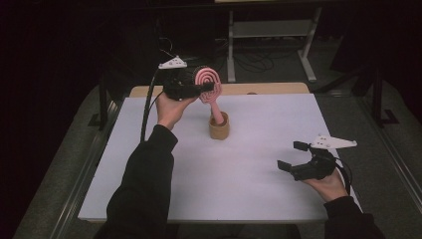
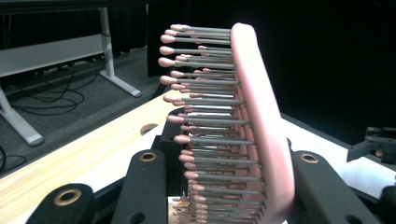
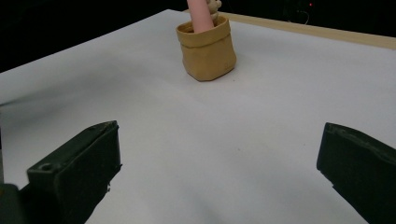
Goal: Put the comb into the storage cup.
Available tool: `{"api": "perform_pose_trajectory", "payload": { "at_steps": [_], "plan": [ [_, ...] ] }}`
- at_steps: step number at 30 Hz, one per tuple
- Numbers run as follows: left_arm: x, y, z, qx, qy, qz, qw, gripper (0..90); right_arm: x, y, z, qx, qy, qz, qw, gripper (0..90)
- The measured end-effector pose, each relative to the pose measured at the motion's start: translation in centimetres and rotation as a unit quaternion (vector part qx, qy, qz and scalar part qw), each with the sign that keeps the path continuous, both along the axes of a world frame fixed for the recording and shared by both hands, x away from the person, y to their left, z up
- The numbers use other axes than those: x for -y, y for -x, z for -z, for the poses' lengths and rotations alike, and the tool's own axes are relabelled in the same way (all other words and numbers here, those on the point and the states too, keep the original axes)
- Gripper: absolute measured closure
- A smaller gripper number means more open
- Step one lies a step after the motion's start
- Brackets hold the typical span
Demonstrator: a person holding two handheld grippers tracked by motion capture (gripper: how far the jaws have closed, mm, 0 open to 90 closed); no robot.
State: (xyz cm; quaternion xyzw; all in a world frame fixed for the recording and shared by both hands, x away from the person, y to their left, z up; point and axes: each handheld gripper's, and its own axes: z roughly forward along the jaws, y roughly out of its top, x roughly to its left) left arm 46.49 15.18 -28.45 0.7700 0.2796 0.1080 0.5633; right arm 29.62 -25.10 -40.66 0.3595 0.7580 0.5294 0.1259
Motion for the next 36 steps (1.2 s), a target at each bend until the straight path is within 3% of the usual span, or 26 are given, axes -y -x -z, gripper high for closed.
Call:
{"api": "perform_pose_trajectory", "payload": {
  "at_steps": [27, 36],
  "plan": [
    [0.9, -0.8, 3.7, -0.025, 0.0, -0.002, 0.9997, 62.8, -0.3, 0.2, 0.4, 0.015, 0.002, -0.006, 0.9999, 0.0],
    [0.4, -0.8, 4.7, -0.031, 0.014, -0.011, 0.9993, 62.8, -0.3, 0.2, 0.5, 0.016, -0.001, -0.005, 0.9999, 0.0]
  ]
}}
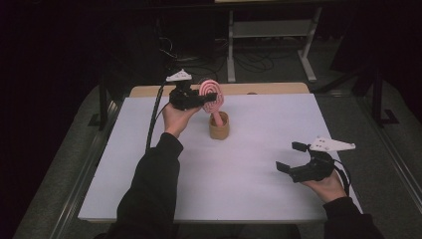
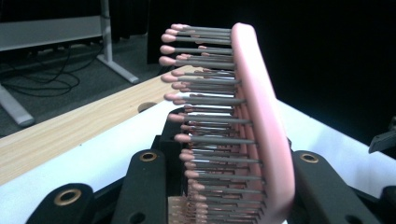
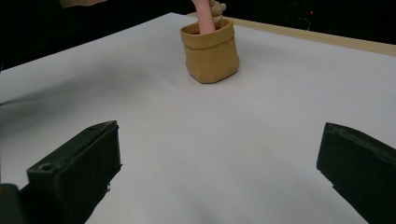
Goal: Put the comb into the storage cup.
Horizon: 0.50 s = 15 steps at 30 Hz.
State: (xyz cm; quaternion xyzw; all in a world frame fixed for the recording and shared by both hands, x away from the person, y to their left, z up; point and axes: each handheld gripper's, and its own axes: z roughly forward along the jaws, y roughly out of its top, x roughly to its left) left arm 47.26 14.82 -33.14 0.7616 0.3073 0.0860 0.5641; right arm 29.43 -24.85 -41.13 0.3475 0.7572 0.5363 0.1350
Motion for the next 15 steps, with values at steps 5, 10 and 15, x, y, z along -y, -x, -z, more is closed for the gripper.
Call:
{"api": "perform_pose_trajectory", "payload": {
  "at_steps": [5, 10, 15],
  "plan": [
    [-0.14, -0.03, 0.17, 0.002, 0.006, -0.005, 1.0, 62.8, -0.04, -0.04, 0.06, -0.001, 0.001, -0.002, 1.0, 0.0],
    [-0.44, 0.08, 0.39, 0.002, 0.016, -0.009, 0.9998, 62.8, -0.07, -0.06, 0.11, -0.003, 0.003, -0.002, 1.0, 0.0],
    [-1.03, 0.4, 0.66, 0.003, 0.021, -0.006, 0.9998, 62.7, -0.12, -0.04, 0.12, 0.003, 0.008, -0.007, 0.9999, 0.0]
  ]
}}
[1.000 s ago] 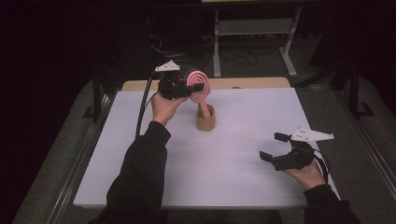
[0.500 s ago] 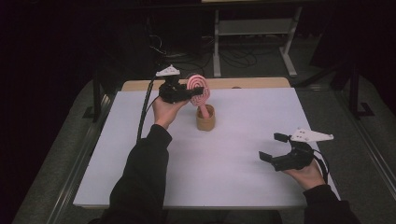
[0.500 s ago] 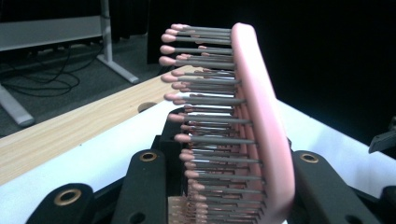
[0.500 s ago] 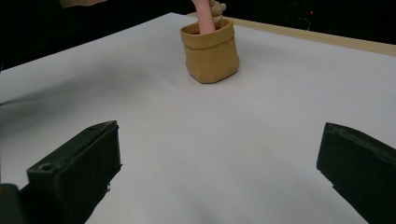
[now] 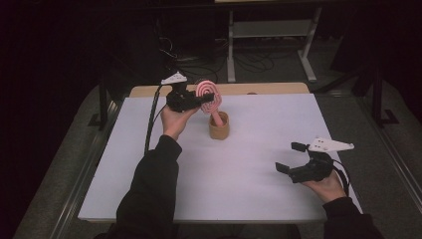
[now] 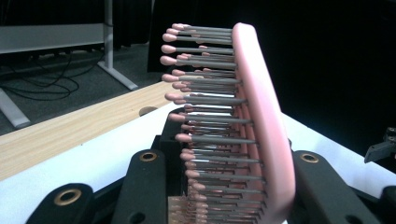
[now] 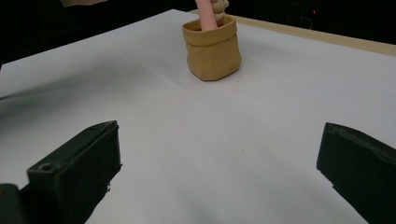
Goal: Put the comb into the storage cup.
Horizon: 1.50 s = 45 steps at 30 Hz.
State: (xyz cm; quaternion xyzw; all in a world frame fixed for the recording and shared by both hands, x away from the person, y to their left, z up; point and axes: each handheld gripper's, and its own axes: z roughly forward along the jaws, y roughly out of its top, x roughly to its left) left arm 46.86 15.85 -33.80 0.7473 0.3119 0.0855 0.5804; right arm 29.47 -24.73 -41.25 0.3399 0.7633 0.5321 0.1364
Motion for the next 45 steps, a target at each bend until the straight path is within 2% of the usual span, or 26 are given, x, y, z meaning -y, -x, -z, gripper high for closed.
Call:
{"api": "perform_pose_trajectory", "payload": {
  "at_steps": [5, 10, 16, 24, 30, 35, 39, 42, 45],
  "plan": [
    [-0.2, 0.5, 0.2, 0.011, -0.001, 0.002, 0.9999, 62.7, 0.0, 0.0, 0.0, 0.001, 0.001, -0.001, 1.0, 0.0],
    [-0.7, 0.7, 0.3, 0.009, 0.001, 0.0, 1.0, 62.7, -0.1, 0.0, 0.0, 0.003, 0.005, -0.004, 1.0, 0.0],
    [-1.7, 0.8, 0.8, 0.001, 0.02, -0.006, 0.9998, 62.6, -0.1, 0.0, 0.1, 0.006, 0.007, -0.001, 1.0, 0.0],
    [-2.6, 1.6, 1.4, 0.003, 0.032, -0.011, 0.9994, 62.4, -0.1, -0.1, 0.1, 0.005, 0.009, 0.0, 0.9999, 0.0],
    [-3.4, 1.9, 1.9, -0.005, 0.042, -0.016, 0.999, 61.9, -0.2, -0.2, 0.2, 0.006, 0.013, 0.002, 0.9999, 0.0],
    [-3.8, 2.4, 1.8, -0.006, 0.034, -0.024, 0.9991, 61.1, -0.3, -0.2, 0.2, 0.006, 0.018, 0.005, 0.9998, 0.0],
    [-4.4, 2.7, 1.9, -0.011, 0.028, -0.034, 0.9989, 56.6, -0.3, -0.2, 0.2, 0.008, 0.017, 0.005, 0.9998, 0.0],
    [-5.0, 2.9, 2.0, -0.024, 0.04, -0.043, 0.998, 55.5, -0.3, -0.3, 0.2, 0.006, 0.021, 0.005, 0.9998, 0.0],
    [-5.5, 3.0, 2.2, -0.031, 0.044, -0.042, 0.9976, 49.5, -0.4, -0.3, 0.2, 0.007, 0.022, 0.004, 0.9997, 0.0]
  ]
}}
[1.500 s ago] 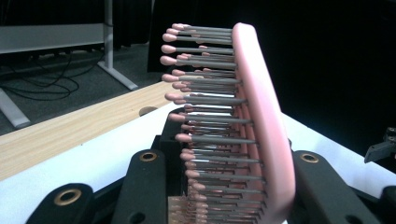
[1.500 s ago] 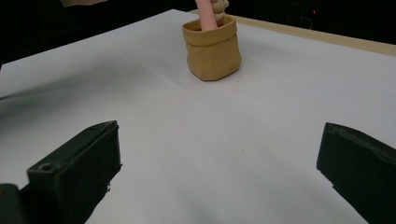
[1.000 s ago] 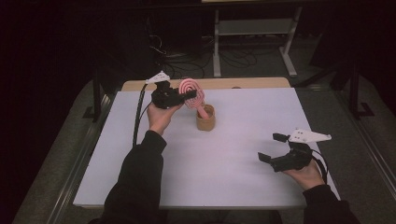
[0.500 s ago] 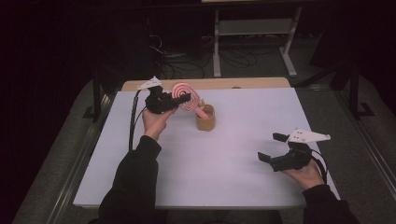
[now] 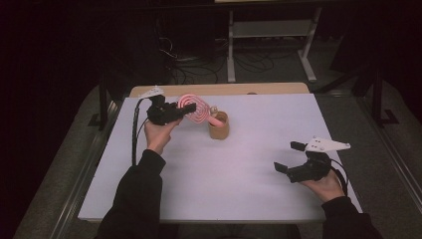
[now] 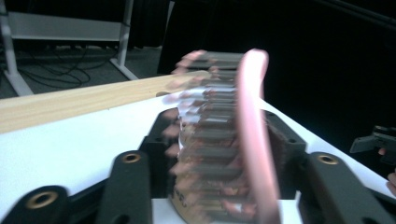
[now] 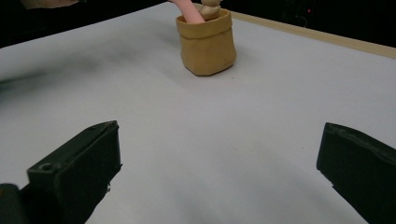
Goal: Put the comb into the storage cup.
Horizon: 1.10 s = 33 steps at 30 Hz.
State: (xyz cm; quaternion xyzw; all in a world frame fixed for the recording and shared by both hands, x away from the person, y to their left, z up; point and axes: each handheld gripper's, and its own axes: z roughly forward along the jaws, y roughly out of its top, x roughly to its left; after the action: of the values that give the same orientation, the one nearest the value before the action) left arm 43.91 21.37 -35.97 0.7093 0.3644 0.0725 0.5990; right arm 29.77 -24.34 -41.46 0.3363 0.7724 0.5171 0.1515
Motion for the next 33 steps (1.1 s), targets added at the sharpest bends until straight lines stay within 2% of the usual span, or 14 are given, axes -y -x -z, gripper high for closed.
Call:
{"api": "perform_pose_trajectory", "payload": {
  "at_steps": [6, 9, 13, 19, 22, 25, 31, 33],
  "plan": [
    [-0.6, 0.4, 0.0, 0.004, 0.005, 0.007, 1.0, 44.0, 0.1, 0.0, 0.0, 0.0, -0.001, 0.003, 1.0, 0.0],
    [-0.7, 0.6, -0.1, 0.007, 0.0, 0.01, 0.9999, 41.3, 0.0, 0.0, 0.0, 0.0, -0.001, 0.003, 1.0, 0.0],
    [-0.9, 0.9, -0.3, 0.011, 0.005, 0.022, 0.9997, 36.4, 0.1, 0.0, 0.0, 0.001, -0.001, 0.003, 1.0, 0.0],
    [-1.2, 1.3, -0.6, 0.02, -0.002, 0.026, 0.9995, 28.4, 0.0, 0.0, 0.0, 0.0, 0.0, 0.003, 1.0, 0.0],
    [-1.3, 1.6, -0.7, 0.024, -0.007, 0.029, 0.9993, 23.5, 0.1, 0.0, 0.0, -0.001, -0.001, 0.003, 1.0, 0.0],
    [-1.3, 1.8, -0.8, 0.017, -0.019, 0.027, 0.9993, 16.7, 0.1, 0.0, 0.0, -0.002, -0.001, 0.004, 1.0, 0.0],
    [-1.5, 2.1, -1.1, 0.02, -0.039, 0.024, 0.9988, 9.0, 0.0, 0.0, 0.0, -0.001, 0.0, 0.005, 1.0, 0.0],
    [-1.5, 2.2, -1.2, 0.014, -0.044, 0.023, 0.9987, 4.0, 0.1, -0.1, 0.0, -0.001, 0.0, 0.005, 1.0, 0.0]
  ]
}}
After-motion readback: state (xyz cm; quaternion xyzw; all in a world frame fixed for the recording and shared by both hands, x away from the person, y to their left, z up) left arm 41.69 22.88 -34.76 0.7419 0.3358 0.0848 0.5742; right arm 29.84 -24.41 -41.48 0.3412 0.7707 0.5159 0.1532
